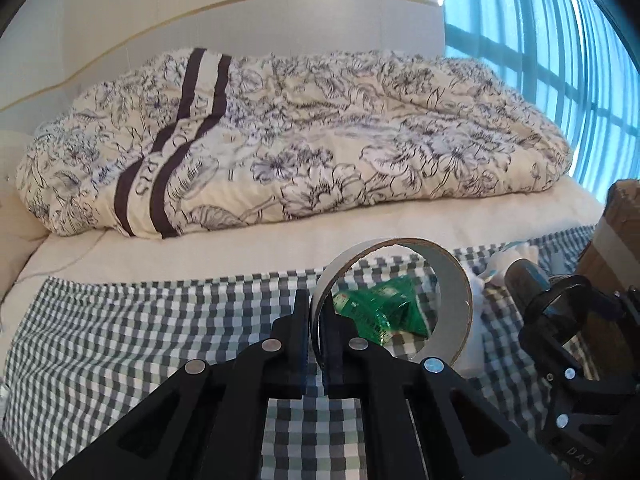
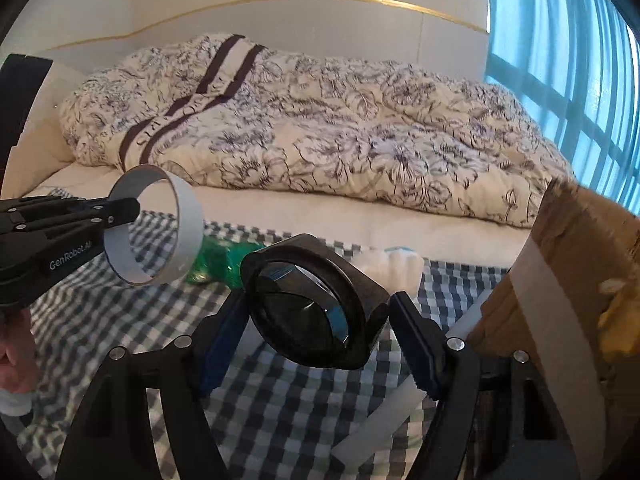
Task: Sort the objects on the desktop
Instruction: 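Grasp the black round lid with the right tool while the left tool grasps the tape roll, then carry the tape roll and black lid to the cardboard box and release both, then move both tools back over the green pack and white bottle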
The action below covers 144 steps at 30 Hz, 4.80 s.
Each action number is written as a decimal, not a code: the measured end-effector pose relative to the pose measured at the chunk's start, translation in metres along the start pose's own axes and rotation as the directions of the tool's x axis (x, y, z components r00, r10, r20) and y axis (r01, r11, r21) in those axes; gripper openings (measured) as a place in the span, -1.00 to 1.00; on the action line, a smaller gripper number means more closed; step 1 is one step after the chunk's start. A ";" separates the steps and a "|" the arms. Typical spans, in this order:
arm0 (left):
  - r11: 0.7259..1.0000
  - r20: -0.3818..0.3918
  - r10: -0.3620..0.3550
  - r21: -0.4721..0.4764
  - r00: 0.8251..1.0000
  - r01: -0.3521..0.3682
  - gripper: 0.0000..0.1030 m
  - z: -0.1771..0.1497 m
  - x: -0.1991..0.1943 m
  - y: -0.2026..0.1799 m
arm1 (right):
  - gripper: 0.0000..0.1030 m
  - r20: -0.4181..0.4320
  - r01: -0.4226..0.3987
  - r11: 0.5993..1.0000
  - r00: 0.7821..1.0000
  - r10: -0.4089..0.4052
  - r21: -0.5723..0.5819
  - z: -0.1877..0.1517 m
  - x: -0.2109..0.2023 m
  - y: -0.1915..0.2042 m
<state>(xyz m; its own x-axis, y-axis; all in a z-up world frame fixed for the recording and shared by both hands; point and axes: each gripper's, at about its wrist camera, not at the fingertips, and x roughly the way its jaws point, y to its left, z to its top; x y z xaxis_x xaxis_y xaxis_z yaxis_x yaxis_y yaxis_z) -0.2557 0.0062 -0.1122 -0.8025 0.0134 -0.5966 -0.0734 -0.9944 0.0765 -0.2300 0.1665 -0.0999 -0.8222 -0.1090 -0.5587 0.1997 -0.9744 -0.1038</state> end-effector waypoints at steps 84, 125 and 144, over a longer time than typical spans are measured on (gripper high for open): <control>0.857 -0.065 -0.394 0.333 0.917 0.392 -0.91 0.034 -0.127 -0.297 | 0.40 -0.072 0.261 0.929 0.965 -0.251 0.262 -0.043 -0.213 -0.230; 0.991 0.342 -0.131 0.074 0.931 0.112 1.00 0.063 -0.212 -0.073 | 0.99 0.308 0.046 0.978 0.945 -0.108 0.202 0.032 -0.238 -0.082; 0.999 0.210 0.007 -0.046 0.978 0.002 1.00 0.043 -0.133 0.015 | 0.99 0.214 -0.058 0.993 0.976 0.035 0.100 0.040 -0.153 -0.013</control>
<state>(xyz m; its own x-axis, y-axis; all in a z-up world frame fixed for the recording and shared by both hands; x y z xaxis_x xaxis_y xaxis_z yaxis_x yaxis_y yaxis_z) -0.1754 -0.0062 0.0028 -0.9092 0.0280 -0.4153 -0.0483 -0.9981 0.0385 -0.1277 0.1883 0.0197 -0.9098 -0.1827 -0.3727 0.1922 -0.9813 0.0118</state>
